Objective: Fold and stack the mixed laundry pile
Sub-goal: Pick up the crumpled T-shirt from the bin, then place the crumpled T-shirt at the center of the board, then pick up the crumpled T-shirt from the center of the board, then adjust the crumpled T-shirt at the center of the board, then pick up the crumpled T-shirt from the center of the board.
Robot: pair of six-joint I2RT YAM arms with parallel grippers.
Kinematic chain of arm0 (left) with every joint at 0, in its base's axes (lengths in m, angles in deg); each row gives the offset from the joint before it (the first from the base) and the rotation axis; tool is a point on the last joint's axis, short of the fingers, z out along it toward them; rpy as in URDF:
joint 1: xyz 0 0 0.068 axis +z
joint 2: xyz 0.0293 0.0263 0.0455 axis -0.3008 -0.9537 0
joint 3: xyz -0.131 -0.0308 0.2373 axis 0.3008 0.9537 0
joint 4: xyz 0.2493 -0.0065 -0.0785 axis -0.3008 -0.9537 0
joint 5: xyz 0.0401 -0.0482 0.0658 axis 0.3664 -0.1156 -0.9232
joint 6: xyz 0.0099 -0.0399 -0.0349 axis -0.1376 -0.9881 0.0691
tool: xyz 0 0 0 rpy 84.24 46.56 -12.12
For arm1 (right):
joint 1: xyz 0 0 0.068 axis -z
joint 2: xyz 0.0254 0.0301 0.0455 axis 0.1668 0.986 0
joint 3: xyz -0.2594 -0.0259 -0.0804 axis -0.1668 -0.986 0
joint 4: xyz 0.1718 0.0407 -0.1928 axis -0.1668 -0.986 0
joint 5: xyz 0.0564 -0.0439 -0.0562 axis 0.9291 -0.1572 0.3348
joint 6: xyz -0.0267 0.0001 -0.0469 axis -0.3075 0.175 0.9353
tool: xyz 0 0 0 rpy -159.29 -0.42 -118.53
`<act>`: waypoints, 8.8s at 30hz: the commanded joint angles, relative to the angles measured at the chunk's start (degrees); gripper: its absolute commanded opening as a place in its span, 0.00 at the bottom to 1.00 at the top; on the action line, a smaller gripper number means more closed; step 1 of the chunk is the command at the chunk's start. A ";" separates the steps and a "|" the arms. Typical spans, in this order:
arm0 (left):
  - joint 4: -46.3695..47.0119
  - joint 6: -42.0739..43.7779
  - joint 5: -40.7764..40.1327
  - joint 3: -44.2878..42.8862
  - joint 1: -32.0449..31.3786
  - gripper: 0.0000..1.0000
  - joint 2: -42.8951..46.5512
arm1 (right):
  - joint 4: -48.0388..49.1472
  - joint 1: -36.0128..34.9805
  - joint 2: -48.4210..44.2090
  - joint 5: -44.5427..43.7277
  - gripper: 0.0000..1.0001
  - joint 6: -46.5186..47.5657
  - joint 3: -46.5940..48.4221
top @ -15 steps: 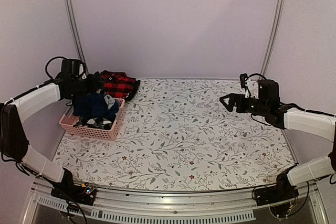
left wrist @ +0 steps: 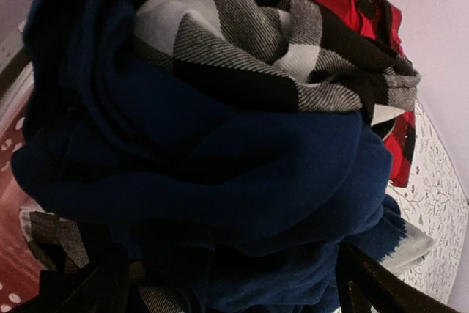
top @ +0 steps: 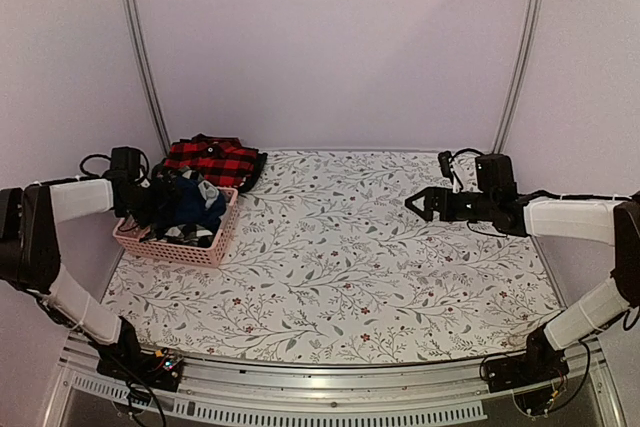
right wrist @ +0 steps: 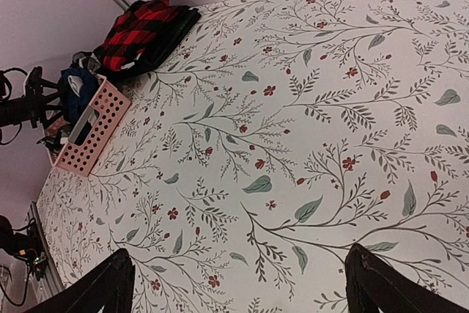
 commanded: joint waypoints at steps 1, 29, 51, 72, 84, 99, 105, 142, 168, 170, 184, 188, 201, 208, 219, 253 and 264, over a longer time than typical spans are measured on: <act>5.39 -1.34 4.20 0.16 0.10 0.93 -3.56 | -0.18 0.22 1.21 3.80 0.99 -0.32 2.68; 3.29 13.46 11.62 -45.60 -22.20 0.00 -1.02 | -0.45 0.25 0.86 3.58 0.99 0.40 3.82; 15.98 6.76 29.93 -72.72 -39.78 0.00 -24.35 | -2.34 0.98 -4.26 -1.63 0.99 1.40 1.45; 5.47 10.82 6.68 -21.18 -34.53 0.82 -17.42 | -12.51 1.66 -1.22 -0.62 0.99 1.89 -0.88; -4.43 8.70 -7.63 -31.83 -37.03 1.00 -33.48 | -14.33 7.17 7.23 -11.85 0.99 -4.25 0.85; -4.69 9.80 -5.72 -38.43 -31.63 0.97 -39.96 | -7.56 18.84 5.47 -2.91 0.99 -2.29 7.14; -4.55 10.85 -2.08 -40.27 -31.46 0.95 -42.10 | -10.52 19.05 14.45 -3.94 0.99 -1.02 11.23; -9.81 21.12 10.44 -76.64 -28.44 0.00 -41.46 | -21.84 16.93 24.85 3.30 0.00 6.05 52.73; 5.64 20.14 6.18 -8.53 -30.35 0.66 -6.34 | -30.57 9.51 -7.78 2.04 0.90 6.81 5.50; 5.21 19.81 5.89 -8.73 -30.39 0.66 -6.78 | -29.49 9.48 -5.42 1.51 0.87 4.80 3.73; 4.41 14.30 4.38 -5.66 -30.36 0.66 -7.78 | -20.65 9.50 4.19 -3.85 0.67 -2.87 -5.91; 2.30 10.61 3.89 -5.38 -30.52 0.66 -9.27 | -18.14 9.55 6.77 2.69 0.34 -2.26 -6.18; -0.24 10.37 -5.15 -3.57 -34.87 0.70 -9.98 | -21.67 15.89 -13.37 -8.99 0.00 -4.13 -2.78; 0.26 10.87 -3.13 -12.81 -34.27 0.80 -19.84 | -22.78 18.18 -14.00 -9.00 0.00 -2.85 -2.35; 5.47 13.47 6.15 -13.84 -34.78 0.14 -20.96 | -22.17 18.89 -13.12 -8.30 0.00 -2.24 -2.44; 0.43 4.61 7.58 3.45 -43.43 0.54 -1.97 | -21.28 22.48 -13.27 -6.25 0.00 -2.67 -4.55; 2.57 1.58 15.86 5.05 -45.40 0.58 -7.37 | -20.80 22.49 -12.58 -5.89 0.00 -2.34 -4.85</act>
